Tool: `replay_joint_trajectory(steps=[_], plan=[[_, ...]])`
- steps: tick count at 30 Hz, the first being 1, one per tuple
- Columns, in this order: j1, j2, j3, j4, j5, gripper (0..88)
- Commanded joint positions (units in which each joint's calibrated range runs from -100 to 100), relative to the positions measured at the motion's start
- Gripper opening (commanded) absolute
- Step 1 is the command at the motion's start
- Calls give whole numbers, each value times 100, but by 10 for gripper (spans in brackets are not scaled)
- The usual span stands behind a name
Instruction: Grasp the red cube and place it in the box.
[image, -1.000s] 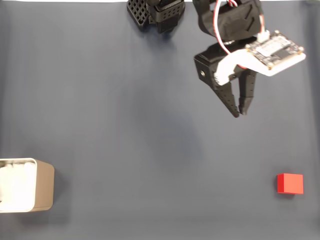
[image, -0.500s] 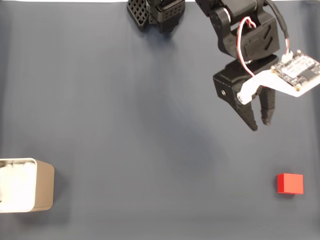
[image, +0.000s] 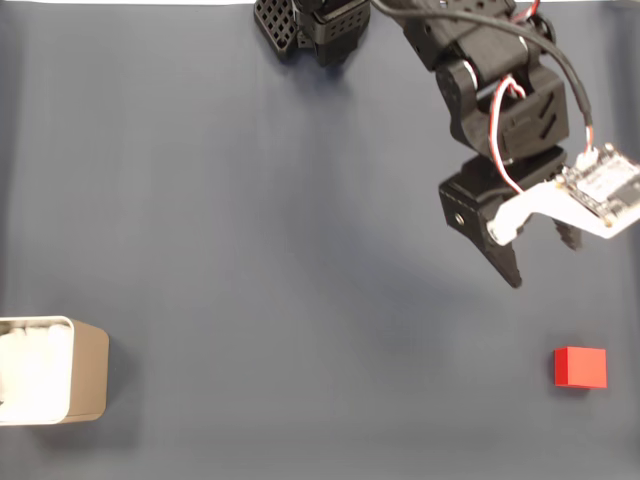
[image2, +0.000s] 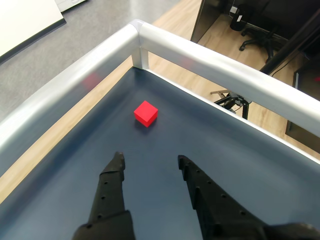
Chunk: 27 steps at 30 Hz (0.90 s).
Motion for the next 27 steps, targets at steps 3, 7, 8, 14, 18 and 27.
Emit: replay_joint_trajectory(steps=[3, 7, 8, 14, 18, 27], plan=[[-114, 422, -608, -262, 59, 292], [-157, 838, -900, -344, 59, 300], [-164, 951, -982, -369, 59, 303], [-249, 1609, -1474, -491, 15, 314], [-292, 1982, -1748, -532, -5, 325], [-299, 2736, -2296, -819, -83, 354]])
